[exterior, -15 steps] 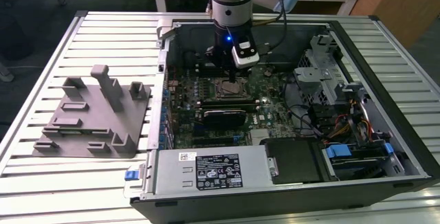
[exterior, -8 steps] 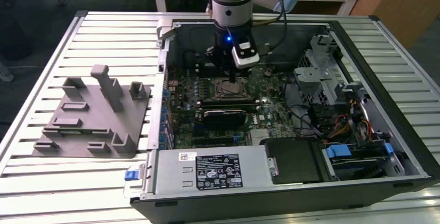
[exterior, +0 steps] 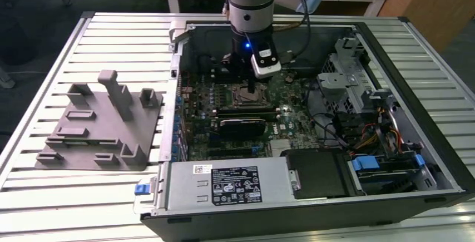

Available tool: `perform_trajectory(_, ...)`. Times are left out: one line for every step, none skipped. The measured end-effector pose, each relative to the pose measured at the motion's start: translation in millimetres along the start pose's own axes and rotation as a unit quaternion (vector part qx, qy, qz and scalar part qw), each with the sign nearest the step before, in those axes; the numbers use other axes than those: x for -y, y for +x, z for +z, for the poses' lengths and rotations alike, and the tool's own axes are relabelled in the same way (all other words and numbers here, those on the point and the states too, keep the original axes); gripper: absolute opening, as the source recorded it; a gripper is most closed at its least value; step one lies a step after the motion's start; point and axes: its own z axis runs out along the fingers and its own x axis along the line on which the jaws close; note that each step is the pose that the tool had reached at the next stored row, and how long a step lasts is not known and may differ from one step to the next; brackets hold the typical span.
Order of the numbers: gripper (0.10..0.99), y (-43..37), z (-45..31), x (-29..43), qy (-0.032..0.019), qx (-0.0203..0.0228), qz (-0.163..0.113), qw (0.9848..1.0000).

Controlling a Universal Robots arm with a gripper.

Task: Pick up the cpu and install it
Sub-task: 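Install the second cpu locking lever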

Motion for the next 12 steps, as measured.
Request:
perform_trajectory(0.106,-0.4,0.1,1.1,-0.0001,0.0,0.0,1.0)
perform_trajectory(0.106,-0.7,0.1,2.3,-0.0001,0.0,0.0,1.0)
perform_trajectory(0.106,-1.1,0.1,3.5,-0.0001,0.0,0.0,1.0)
perform_trajectory(0.106,-1.5,0.1,4.8,0.0,0.0,0.0,1.0)
perform_trajectory(0.106,-1.9,0.1,6.0,-0.0001,0.0,0.0,1.0)
perform_trajectory(0.106,-2.3,0.1,7.3,-0.0001,0.0,0.0,1.0)
perform_trajectory(0.106,-2.7,0.1,8.6,0.0,0.0,0.0,1.0)
perform_trajectory(0.106,-3.1,0.1,9.8,0.0,0.0,0.0,1.0)
perform_trajectory(0.106,-3.5,0.1,11.2,0.0,0.0,0.0,1.0)
perform_trajectory(0.106,-3.9,0.1,12.4,-0.0001,0.0,0.0,1.0)
perform_trajectory(0.106,-4.3,0.1,13.7,-0.0001,0.0,0.0,1.0)
perform_trajectory(0.106,-4.6,0.1,14.8,-0.0001,0.0,0.0,1.0)
